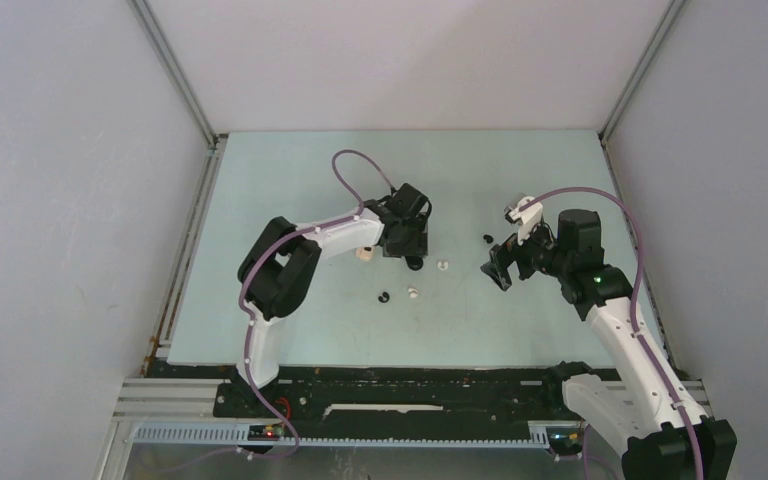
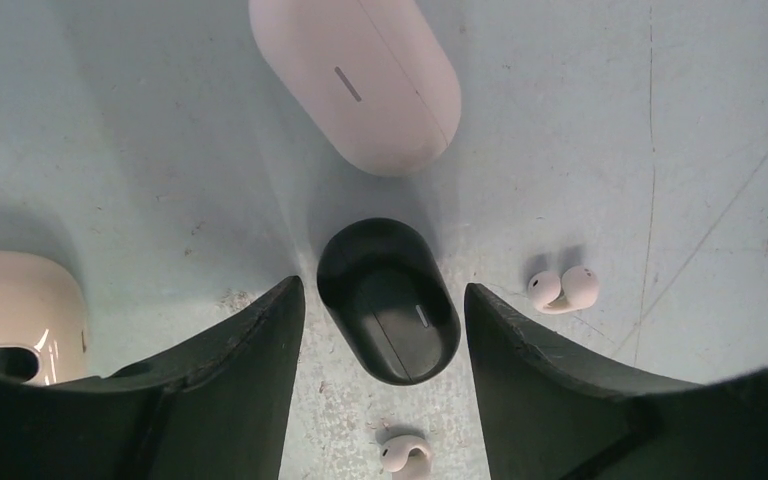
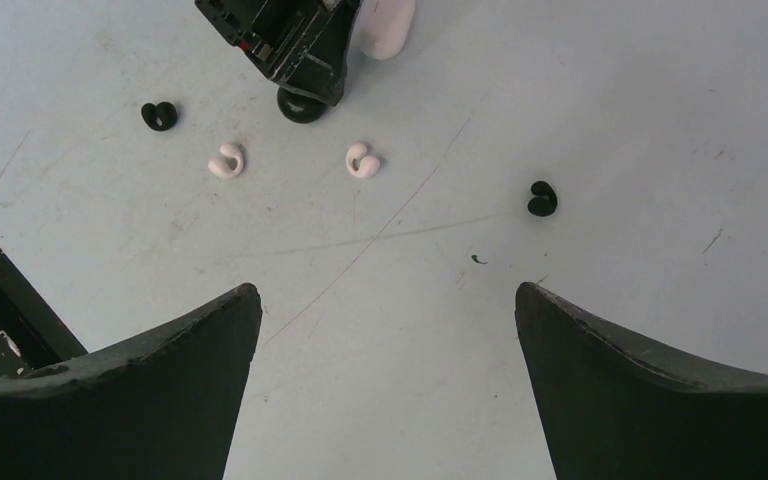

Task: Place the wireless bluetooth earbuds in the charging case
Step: Pick up the charging case at the center of the board.

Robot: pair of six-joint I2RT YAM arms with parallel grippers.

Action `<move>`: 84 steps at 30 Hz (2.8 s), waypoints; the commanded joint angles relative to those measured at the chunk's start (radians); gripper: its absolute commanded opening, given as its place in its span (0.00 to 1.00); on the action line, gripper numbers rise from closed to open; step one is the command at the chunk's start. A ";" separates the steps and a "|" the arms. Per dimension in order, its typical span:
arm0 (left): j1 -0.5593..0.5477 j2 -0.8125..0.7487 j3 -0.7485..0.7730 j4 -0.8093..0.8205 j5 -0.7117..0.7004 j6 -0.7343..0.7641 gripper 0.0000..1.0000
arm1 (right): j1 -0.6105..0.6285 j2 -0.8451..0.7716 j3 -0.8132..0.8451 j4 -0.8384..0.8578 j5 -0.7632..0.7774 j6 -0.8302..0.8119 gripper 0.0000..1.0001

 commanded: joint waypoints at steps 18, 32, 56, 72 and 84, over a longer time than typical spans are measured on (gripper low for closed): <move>-0.041 0.002 0.070 -0.116 -0.108 0.173 0.47 | -0.018 0.007 0.002 0.007 -0.022 -0.005 1.00; -0.142 -0.295 -0.039 -0.127 -0.094 0.397 0.44 | -0.049 0.044 0.002 0.063 -0.041 0.184 0.96; -0.364 -0.686 -0.425 0.139 -0.023 0.792 0.41 | 0.084 0.341 0.056 0.075 -0.530 0.367 0.66; -0.409 -0.687 -0.431 0.160 0.006 0.805 0.40 | 0.167 0.474 0.093 0.096 -0.644 0.406 0.64; -0.411 -0.683 -0.434 0.170 0.053 0.805 0.40 | 0.178 0.525 0.105 0.121 -0.691 0.425 0.53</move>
